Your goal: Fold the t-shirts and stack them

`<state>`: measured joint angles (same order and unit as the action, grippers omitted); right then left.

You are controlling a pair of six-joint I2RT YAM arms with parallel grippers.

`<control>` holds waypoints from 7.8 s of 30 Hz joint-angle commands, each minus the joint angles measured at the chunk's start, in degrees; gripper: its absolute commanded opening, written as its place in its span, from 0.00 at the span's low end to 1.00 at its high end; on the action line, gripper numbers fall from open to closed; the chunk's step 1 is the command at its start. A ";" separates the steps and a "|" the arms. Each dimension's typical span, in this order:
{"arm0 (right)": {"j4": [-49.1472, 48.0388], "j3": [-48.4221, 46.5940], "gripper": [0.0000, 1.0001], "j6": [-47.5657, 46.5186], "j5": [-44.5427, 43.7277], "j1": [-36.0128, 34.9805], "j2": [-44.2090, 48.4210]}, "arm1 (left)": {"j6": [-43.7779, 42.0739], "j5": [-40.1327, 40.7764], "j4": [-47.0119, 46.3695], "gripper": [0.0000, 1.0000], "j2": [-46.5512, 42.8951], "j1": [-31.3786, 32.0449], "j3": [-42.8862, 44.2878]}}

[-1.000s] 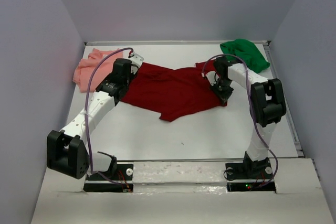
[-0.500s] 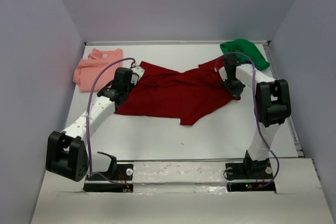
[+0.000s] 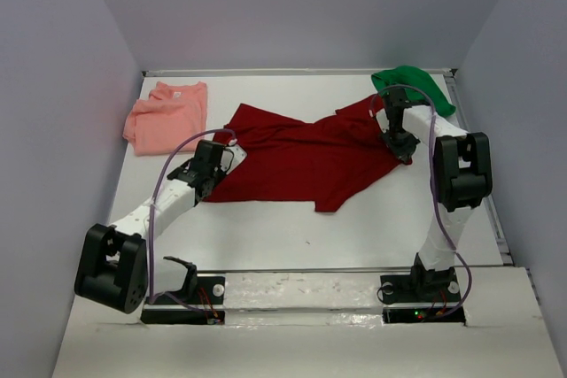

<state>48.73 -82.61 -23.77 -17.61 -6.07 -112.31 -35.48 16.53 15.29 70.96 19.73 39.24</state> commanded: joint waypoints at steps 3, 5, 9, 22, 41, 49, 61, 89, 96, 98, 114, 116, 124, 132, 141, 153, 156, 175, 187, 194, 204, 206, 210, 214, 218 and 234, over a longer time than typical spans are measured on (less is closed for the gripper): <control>-0.74 -2.56 0.00 -0.49 -1.38 0.44 0.43 | 0.32 -12.72 1.84 0.37 1.11 -0.65 4.16; -0.74 -2.56 0.00 -0.49 -1.20 0.44 0.34 | 0.42 -15.82 3.07 0.37 1.11 -0.65 4.87; -0.48 -3.17 0.00 -0.05 -0.94 0.44 -0.01 | -0.20 -20.48 4.22 0.39 2.42 -0.65 4.62; -0.30 -3.26 0.00 -0.22 -1.29 0.97 -0.19 | -3.10 -21.29 8.79 0.38 2.61 -0.74 0.40; -0.74 -1.50 0.00 -0.14 -0.32 1.49 0.07 | -9.07 -12.31 8.27 0.37 1.37 -6.54 -4.00; -0.65 -1.77 0.00 -0.05 -0.50 1.49 -0.01 | -9.08 -15.13 7.48 0.37 1.99 -6.81 -3.91; -0.04 -2.03 0.00 0.13 -0.15 1.49 -0.10 | -7.93 -16.27 5.28 0.19 7.35 -6.72 -3.56; -9.09 -26.53 0.00 -0.58 2.93 1.49 1.93 | 8.76 5.96 -10.19 0.00 9.71 -6.89 29.21; -12.87 -48.39 0.00 -0.67 3.98 3.34 -10.02 | 10.70 13.52 -14.06 0.00 21.66 -7.16 43.00; -12.87 -52.63 0.00 -0.49 4.42 3.34 -12.66 | 11.31 15.89 -14.23 0.00 23.34 -7.33 48.80; -12.09 -50.91 0.00 3.64 11.89 3.87 10.08 | 13.07 9.57 -6.24 0.00 10.18 -7.77 58.77; -10.94 -47.48 0.00 4.25 12.77 3.87 15.68 | 12.55 8.60 -6.15 0.00 4.38 -7.77 53.25; -11.11 -24.66 0.00 5.31 14.18 3.87 35.83 | 10.08 2.38 -5.89 0.00 -14.08 -9.78 36.44; -11.29 -15.48 0.00 5.14 12.07 3.87 46.57 | 12.63 -0.89 -6.14 0.00 -19.63 -14.54 35.46; -17.51 -15.92 0.00 4.34 12.86 3.87 37.35 | 13.34 -1.07 -9.13 0.00 -9.02 -14.63 37.49; -23.51 -29.52 0.00 3.29 14.44 3.87 9.06 | 12.64 1.21 -14.15 0.00 13.49 -14.63 50.37; -20.45 -41.55 0.00 3.12 14.53 3.87 1.85 | 10.88 2.53 -13.89 0.00 19.47 -14.54 58.71; -15.60 -28.77 0.00 4.87 18.84 3.87 24.86 | 11.67 -11.15 -2.55 0.00 -2.91 -12.87 49.29; -8.66 -6.51 1.00 3.38 10.94 3.87 50.18 | 3.67 -38.06 16.77 0.99 -20.43 -14.98 36.25; -8.04 -10.81 1.00 6.10 13.46 3.87 42.21 | 4.46 -38.95 13.20 0.99 -15.60 -14.89 39.59; -5.93 -12.40 1.00 9.27 29.73 3.87 19.71 | 13.51 -42.45 2.12 0.99 1.17 -12.35 29.24; -4.97 -12.31 0.99 8.22 30.08 3.87 16.96 | 13.51 -43.16 1.15 0.99 2.77 -12.00 27.47; -2.15 -10.38 0.99 6.72 34.22 3.87 13.18 | 11.32 -43.52 0.35 0.99 5.67 -9.62 24.21; -1.45 -10.90 0.99 6.10 33.17 3.87 9.49 | 10.52 -42.37 1.06 0.99 11.38 -8.30 25.09; 1.62 -15.82 0.99 5.75 35.43 3.87 3.34 | 10.79 -42.38 0.89 0.99 15.08 -5.93 26.50; 10.95 -29.46 0.99 5.84 38.00 3.87 -8.72 | 6.92 -37.47 -7.46 0.99 32.83 -1.80 38.27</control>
<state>57.67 -110.78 -17.61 19.35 -2.59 -122.41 -26.59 -23.31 12.43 102.32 17.98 72.99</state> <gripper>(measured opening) 0.991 0.989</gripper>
